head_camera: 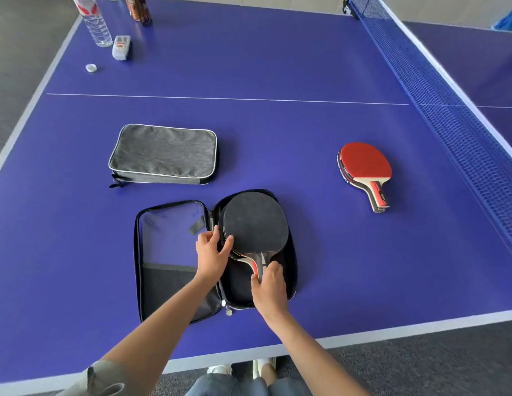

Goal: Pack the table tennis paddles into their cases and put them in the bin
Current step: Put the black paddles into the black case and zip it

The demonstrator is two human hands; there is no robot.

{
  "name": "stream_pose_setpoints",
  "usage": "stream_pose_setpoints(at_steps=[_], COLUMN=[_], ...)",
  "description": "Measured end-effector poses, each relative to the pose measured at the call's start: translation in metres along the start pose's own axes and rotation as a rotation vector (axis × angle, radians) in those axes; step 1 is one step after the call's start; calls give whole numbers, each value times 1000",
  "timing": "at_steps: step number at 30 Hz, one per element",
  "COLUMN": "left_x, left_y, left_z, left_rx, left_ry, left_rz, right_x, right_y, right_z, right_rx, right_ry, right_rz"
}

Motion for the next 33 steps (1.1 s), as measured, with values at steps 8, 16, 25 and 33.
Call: stream_pose_setpoints(at_steps=[8,16,25,33], left_x=[2,5,-1,-3], left_y=[-7,-12,-10,-11], left_z=[4,3,2,2], left_rx=[165,202,65,3], left_ry=[-52,-38,-24,-8], left_rz=[7,4,55,54], right_x=[10,23,78,84], right_y=[-5,-3,30,24], right_z=[-9,-3,5,11], right_rx=[-297,-291,406,379], right_ry=[134,154,-63,-34], right_rz=[-42,-161,-57,-30])
Point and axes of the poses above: each hand's wrist, its own x-axis towards the middle knuckle, its own y-axis out of the back of the hand, z = x × y, the point moved 10 cm from there along x, towards the middle knuckle, and after that the axes turned 2 degrees about z, right-handed, at the moved point
